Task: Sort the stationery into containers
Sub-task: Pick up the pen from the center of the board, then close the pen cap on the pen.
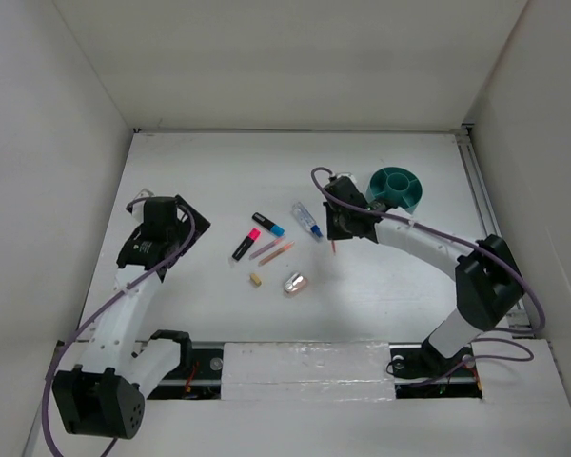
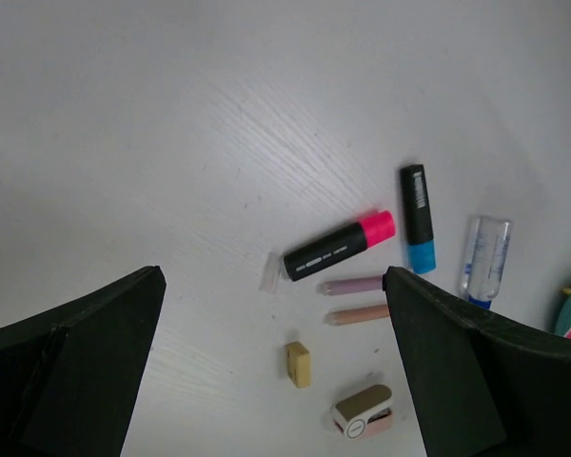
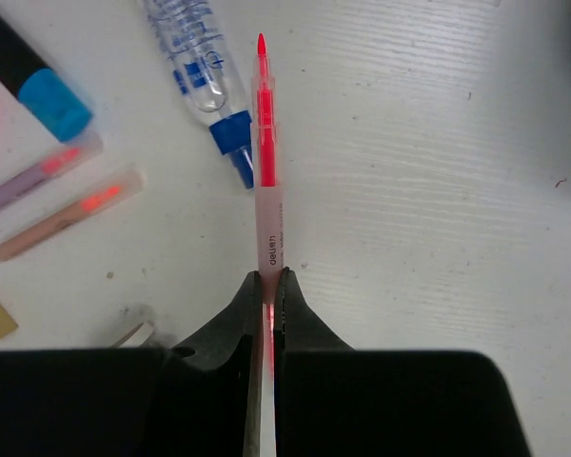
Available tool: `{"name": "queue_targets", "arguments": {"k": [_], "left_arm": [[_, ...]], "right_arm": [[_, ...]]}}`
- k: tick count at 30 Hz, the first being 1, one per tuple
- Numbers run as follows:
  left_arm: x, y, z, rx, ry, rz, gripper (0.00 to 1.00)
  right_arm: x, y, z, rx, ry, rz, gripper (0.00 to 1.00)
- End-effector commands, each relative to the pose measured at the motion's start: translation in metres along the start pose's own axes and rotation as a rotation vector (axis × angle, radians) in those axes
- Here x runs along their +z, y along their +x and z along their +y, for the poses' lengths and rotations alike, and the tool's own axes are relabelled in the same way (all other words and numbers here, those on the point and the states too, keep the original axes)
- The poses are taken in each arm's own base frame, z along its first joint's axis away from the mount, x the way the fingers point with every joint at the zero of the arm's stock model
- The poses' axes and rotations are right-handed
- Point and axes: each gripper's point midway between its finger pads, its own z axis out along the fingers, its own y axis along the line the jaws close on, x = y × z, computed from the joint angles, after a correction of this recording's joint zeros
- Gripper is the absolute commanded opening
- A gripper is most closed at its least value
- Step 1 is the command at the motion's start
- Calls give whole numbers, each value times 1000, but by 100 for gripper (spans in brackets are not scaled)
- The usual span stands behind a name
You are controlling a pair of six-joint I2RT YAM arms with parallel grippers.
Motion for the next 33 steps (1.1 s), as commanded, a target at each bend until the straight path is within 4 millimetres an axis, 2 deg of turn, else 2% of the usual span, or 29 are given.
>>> {"name": "queue_targets", "arguments": {"k": [1, 3, 5, 8, 11, 14, 15, 17, 18, 21, 22, 25, 30, 33], "left_arm": [[-2, 6, -2, -66, 21, 16, 100], [10, 18, 4, -51, 1, 50, 100], [27, 33, 21, -18, -73, 93, 100], [41, 50, 24, 7, -65, 159, 98], [51, 63, 23, 30, -46, 212, 97], [53, 65, 17, 66, -61, 209, 97], [53, 74, 10, 109, -54, 223, 97], [49, 79, 0, 138, -69, 224, 98], [49, 87, -1, 166, -92, 230, 98], [53, 89, -4, 166, -89, 243, 98], [54, 96, 1, 179, -103, 260, 98], [57, 100, 4, 182, -113, 267, 98], [58, 103, 5, 181, -108, 275, 89], [58, 105, 10, 209, -122, 289, 88]], "right_arm": [[-15, -16, 8, -4, -16, -49, 0], [-14, -18, 14, 6, -37, -75, 0], [-17, -18, 21, 10, -76, -79, 0], [-20, -11, 22, 2, -89, -71, 0], [-26, -16, 23, 6, -98, -88, 0], [-22, -10, 18, -5, -84, -82, 0], [-25, -12, 19, -3, -88, -90, 0], [-23, -8, 17, -5, -83, -81, 0], [-27, -11, 15, -2, -80, -96, 0], [-31, -9, 13, -1, -82, -100, 0], [-30, -9, 11, 0, -73, -105, 0], [-35, -10, 10, 3, -78, -116, 0], [-33, -7, 6, -8, -65, -113, 0], [-32, -6, 6, -8, -65, -113, 0]]}}
